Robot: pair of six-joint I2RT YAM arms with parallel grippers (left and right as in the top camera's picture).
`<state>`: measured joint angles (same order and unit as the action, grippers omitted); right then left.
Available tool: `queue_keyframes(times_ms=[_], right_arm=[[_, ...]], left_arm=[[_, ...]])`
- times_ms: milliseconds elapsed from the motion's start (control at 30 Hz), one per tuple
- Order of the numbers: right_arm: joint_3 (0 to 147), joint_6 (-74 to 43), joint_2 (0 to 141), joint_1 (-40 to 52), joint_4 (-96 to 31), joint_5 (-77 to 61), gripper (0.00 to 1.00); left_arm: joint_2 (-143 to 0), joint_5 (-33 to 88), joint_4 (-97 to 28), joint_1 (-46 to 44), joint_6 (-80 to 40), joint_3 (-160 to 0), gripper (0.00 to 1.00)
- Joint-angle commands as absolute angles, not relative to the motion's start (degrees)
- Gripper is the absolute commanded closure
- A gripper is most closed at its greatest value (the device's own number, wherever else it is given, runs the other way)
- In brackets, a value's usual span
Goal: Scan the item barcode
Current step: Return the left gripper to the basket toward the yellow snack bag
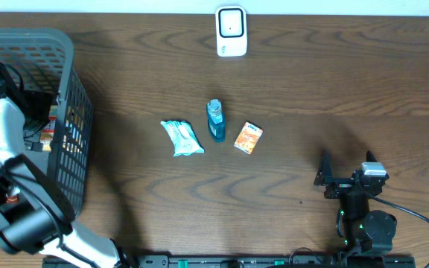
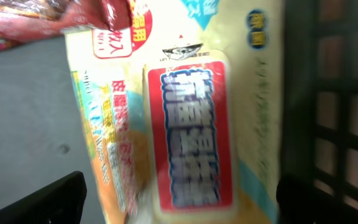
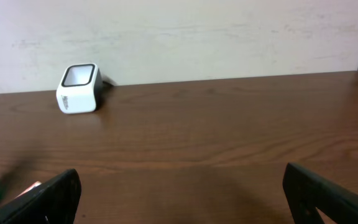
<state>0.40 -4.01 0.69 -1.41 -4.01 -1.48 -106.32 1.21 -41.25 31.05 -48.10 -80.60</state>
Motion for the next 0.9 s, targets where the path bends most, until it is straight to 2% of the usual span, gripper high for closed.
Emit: queue_keyframes(times_ms=[0, 200, 233, 267, 300, 333, 367, 600, 867], right_arm=[[0.3, -3.3, 0.4, -0.8, -4.3, -1.2, 0.01], [0.3, -3.3, 0.4, -0.8, -4.3, -1.2, 0.01], [0.3, -3.3, 0.4, -0.8, -4.3, -1.2, 0.01], [0.3, -3.3, 0.4, -0.8, -4.3, -1.2, 0.01], [0.3, -3.3, 0.4, -0.8, -4.3, -1.2, 0.01], [0.3, -3.3, 0.4, -0.8, -4.3, -1.2, 0.01], [0.3, -3.3, 0.4, -0.8, -4.3, -1.2, 0.01], [0.3, -3.3, 0.4, -0.8, -4.3, -1.2, 0.01], [0.3, -3.3, 0.4, -0.8, -4.3, -1.2, 0.01]], left_arm=[[-109.3, 0.8, -40.5, 31.3, -49.2, -80.6, 0.02], [-116.3, 0.9, -41.8, 31.3, -49.2, -80.6, 0.02], [-117.7, 0.9, -42.8, 31.3, -49.2, -80.6, 0.07], [-118.6, 0.8, -43.9, 31.3, -49.1, -80.6, 0.3], [-119.3, 0.8, -45.0, 31.3, -48.9, -80.6, 0.64], [-119.6, 0.8, -45.9, 31.3, -48.8, -80.6, 0.88], [-119.7, 0.8, -46.7, 31.4, -48.8, -80.6, 0.93], [-112.3, 0.8, -48.2, 31.4, -47.4, -80.6, 0.93], [-87.4, 0.2, -45.1, 31.4, -47.0, -82.1, 0.93]])
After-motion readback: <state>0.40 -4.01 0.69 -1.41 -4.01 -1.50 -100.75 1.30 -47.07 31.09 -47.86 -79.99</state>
